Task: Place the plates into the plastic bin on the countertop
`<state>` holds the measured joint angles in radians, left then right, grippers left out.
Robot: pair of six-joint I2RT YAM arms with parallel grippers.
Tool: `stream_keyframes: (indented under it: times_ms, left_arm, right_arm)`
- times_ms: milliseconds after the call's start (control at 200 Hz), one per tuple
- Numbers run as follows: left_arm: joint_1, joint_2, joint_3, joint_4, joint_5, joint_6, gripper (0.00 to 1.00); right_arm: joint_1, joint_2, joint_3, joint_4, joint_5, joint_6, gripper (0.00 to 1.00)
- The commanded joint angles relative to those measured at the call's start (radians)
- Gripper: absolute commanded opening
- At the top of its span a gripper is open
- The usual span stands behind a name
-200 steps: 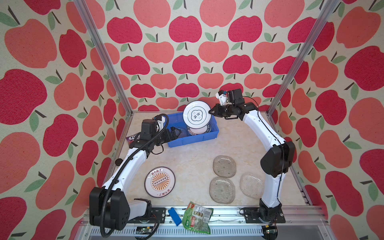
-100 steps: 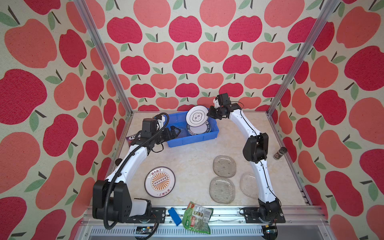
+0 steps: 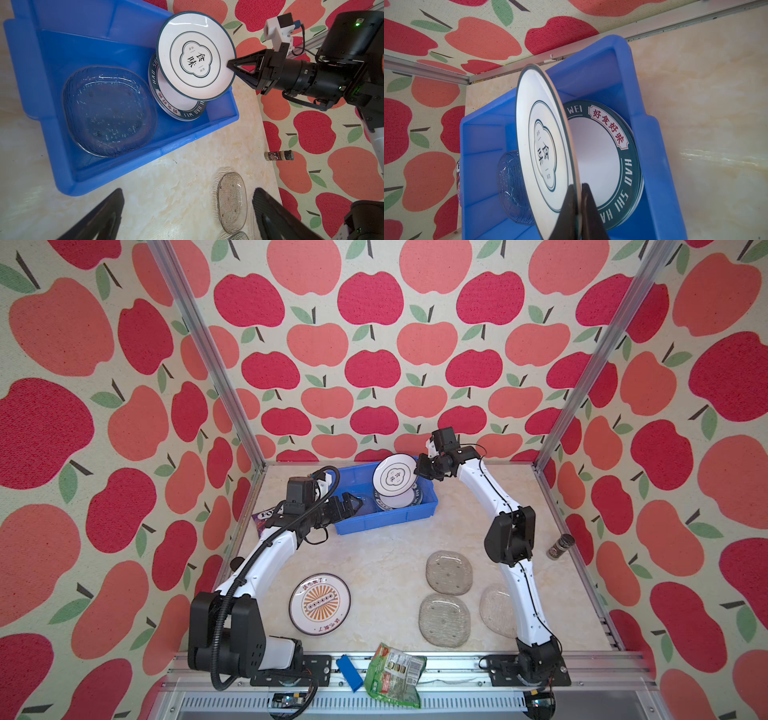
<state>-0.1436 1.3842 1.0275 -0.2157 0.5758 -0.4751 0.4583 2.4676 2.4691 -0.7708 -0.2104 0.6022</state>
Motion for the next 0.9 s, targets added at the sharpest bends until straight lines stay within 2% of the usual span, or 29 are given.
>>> stream_keyframes:
  times_ms: [0, 390, 605, 695, 895]
  left_arm:
    - [0.008, 0.009, 0.007, 0.017, 0.015, 0.025, 0.99]
    - [0.014, -0.004, -0.025, 0.019, 0.009, 0.026, 0.99]
    - [0.015, -0.005, -0.040, 0.026, 0.009, 0.026, 0.99]
    - [0.016, -0.005, -0.044, 0.024, 0.009, 0.026, 0.99]
    - [0.026, -0.004, -0.044, 0.018, 0.004, 0.030, 1.00]
  right_arm:
    - [0.009, 0.016, -0.007, -0.023, 0.009, -0.017, 0.00]
    - [0.015, 0.031, 0.002, -0.072, 0.066, -0.038, 0.00]
    - [0.015, 0.044, 0.001, -0.082, 0.071, -0.035, 0.22]
    - [0.013, 0.050, 0.001, -0.085, 0.073, -0.030, 0.27]
    - [0.012, 0.063, 0.004, -0.090, 0.066, -0.028, 0.30]
